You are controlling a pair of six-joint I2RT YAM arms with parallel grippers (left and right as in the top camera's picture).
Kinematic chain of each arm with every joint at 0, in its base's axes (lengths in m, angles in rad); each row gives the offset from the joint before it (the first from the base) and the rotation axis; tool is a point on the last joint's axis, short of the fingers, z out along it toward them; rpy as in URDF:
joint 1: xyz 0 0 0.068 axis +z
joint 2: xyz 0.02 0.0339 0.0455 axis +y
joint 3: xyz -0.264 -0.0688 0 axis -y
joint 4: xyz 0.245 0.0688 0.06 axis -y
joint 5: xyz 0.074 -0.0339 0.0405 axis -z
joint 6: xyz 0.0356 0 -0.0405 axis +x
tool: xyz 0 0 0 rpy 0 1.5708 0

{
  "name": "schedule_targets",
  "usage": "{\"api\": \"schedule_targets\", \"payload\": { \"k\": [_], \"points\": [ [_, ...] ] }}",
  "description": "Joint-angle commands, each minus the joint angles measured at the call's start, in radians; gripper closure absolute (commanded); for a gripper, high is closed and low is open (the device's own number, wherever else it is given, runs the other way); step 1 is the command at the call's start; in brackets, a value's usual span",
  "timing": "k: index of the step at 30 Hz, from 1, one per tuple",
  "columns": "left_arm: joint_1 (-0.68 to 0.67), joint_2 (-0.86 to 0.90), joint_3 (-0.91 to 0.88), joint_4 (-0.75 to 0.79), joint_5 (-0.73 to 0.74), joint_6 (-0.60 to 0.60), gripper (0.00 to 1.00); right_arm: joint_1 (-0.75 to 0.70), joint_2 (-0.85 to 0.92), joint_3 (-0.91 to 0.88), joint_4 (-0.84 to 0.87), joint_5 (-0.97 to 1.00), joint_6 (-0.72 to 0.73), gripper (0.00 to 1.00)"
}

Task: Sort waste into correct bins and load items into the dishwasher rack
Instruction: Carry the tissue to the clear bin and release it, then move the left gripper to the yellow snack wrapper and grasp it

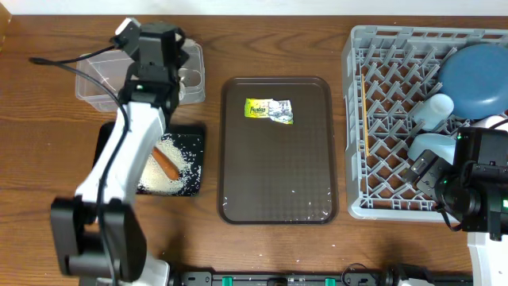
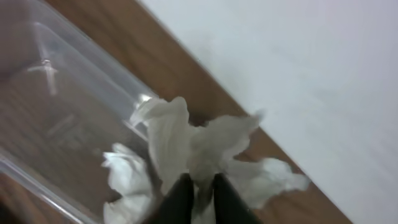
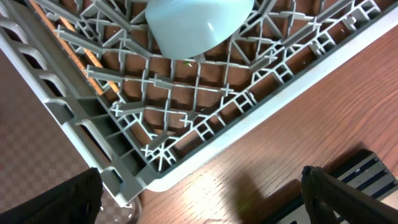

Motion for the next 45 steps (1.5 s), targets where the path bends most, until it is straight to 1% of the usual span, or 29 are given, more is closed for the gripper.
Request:
{"api": "schedule_targets", "payload": {
  "k": [1, 2, 3, 4, 5, 7, 9, 15, 19, 22, 26, 27, 28, 31, 35, 39, 45],
  "points": [
    [0.045, 0.072, 0.005, 0.008, -0.02, 0.006, 0.59, -0.01, -0.001, 0.001, -0.001, 0.004, 0.015, 0.01],
    [0.055, 0.084, 0.005, 0.008, -0.013, 0.006, 0.42, -0.01, -0.001, 0.001, -0.001, 0.003, 0.016, 0.01],
    [0.062, 0.091, 0.005, 0.005, -0.005, 0.006, 0.28, -0.01, -0.001, 0.001, -0.001, 0.004, 0.015, 0.01],
    [0.069, 0.094, 0.005, -0.002, 0.006, 0.007, 0.22, -0.01, -0.001, 0.001, -0.001, 0.004, 0.015, 0.01],
    [0.074, 0.094, 0.005, -0.011, 0.014, 0.007, 0.19, -0.01, -0.001, 0.001, -0.001, 0.004, 0.016, 0.01],
    [0.075, 0.084, 0.005, -0.026, 0.044, 0.01, 0.17, -0.01, -0.001, 0.001, -0.001, 0.004, 0.015, 0.01],
    [0.075, 0.061, 0.006, -0.048, 0.108, 0.01, 0.14, -0.01, -0.001, 0.001, -0.001, 0.004, 0.016, 0.01],
    [0.074, -0.064, 0.006, -0.132, 0.422, 0.01, 0.1, -0.01, -0.001, 0.001, -0.001, 0.004, 0.015, 0.01],
    [0.069, -0.15, 0.005, -0.289, 0.644, 0.01, 0.1, -0.01, -0.001, 0.001, -0.001, 0.004, 0.015, 0.01],
    [0.036, -0.166, 0.005, -0.396, 0.724, 0.01, 0.09, -0.01, -0.001, 0.001, -0.001, 0.003, 0.015, 0.01],
    [-0.06, -0.14, 0.005, -0.476, 0.76, 0.004, 0.08, -0.01, -0.001, 0.001, -0.001, 0.004, 0.015, 0.01],
    [-0.085, -0.134, 0.005, -0.482, 0.764, 0.002, 0.05, -0.01, -0.001, 0.001, -0.001, 0.003, 0.016, 0.01],
    [-0.114, -0.127, 0.005, -0.482, 0.763, 0.002, 0.04, -0.01, -0.001, 0.001, -0.001, 0.003, 0.016, 0.01],
    [-0.193, -0.103, 0.005, -0.429, 0.752, 0.002, 0.03, -0.01, -0.001, 0.001, -0.001, 0.004, 0.015, 0.01],
    [-0.284, -0.053, 0.006, -0.349, 0.728, -0.072, 0.02, -0.01, -0.001, 0.001, -0.001, 0.004, 0.015, 0.01],
    [-0.334, 0.021, 0.022, -0.324, 0.723, -0.093, 0.02, -0.01, -0.001, 0.001, -0.001, 0.004, 0.015, 0.01],
    [-0.354, 0.18, 0.092, -0.324, 0.708, -0.101, 0.02, -0.01, -0.001, 0.001, -0.001, 0.003, 0.015, 0.01]
  ]
}}
